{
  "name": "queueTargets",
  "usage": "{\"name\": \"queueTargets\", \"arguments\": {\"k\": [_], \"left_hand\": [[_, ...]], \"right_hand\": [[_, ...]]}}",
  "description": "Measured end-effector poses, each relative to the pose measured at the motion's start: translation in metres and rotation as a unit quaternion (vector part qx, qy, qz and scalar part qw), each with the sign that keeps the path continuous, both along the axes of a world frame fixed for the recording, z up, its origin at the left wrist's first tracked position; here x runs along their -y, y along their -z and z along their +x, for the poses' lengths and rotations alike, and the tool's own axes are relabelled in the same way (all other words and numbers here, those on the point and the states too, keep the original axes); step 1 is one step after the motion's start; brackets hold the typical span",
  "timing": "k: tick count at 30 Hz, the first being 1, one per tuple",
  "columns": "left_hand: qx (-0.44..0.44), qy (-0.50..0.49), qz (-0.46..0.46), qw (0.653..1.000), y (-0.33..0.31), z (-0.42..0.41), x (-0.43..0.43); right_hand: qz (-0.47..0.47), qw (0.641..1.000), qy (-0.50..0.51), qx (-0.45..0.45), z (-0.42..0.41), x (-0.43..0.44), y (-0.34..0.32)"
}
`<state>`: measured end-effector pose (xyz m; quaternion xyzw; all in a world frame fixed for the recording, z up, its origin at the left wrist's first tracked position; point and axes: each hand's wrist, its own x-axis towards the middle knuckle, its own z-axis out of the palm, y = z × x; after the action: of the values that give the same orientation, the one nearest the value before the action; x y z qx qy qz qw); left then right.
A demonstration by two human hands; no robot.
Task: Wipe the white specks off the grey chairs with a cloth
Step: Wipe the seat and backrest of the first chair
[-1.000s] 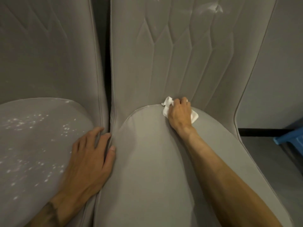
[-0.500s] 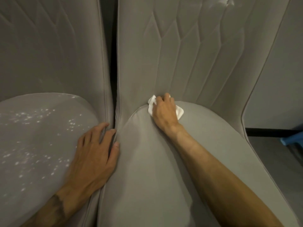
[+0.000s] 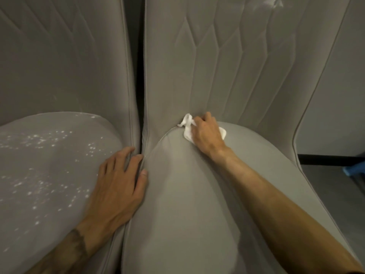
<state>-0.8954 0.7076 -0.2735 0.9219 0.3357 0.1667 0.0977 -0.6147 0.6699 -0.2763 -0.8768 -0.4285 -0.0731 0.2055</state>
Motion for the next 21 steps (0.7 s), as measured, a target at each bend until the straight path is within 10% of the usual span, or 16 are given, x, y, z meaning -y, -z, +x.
{"name": "queueTargets", "arguments": {"k": [21], "left_hand": [[0.004, 0.002, 0.018, 1.0, 0.005, -0.002, -0.004]], "right_hand": [[0.062, 0.998, 0.011, -0.001, -0.077, -0.002, -0.002]]}}
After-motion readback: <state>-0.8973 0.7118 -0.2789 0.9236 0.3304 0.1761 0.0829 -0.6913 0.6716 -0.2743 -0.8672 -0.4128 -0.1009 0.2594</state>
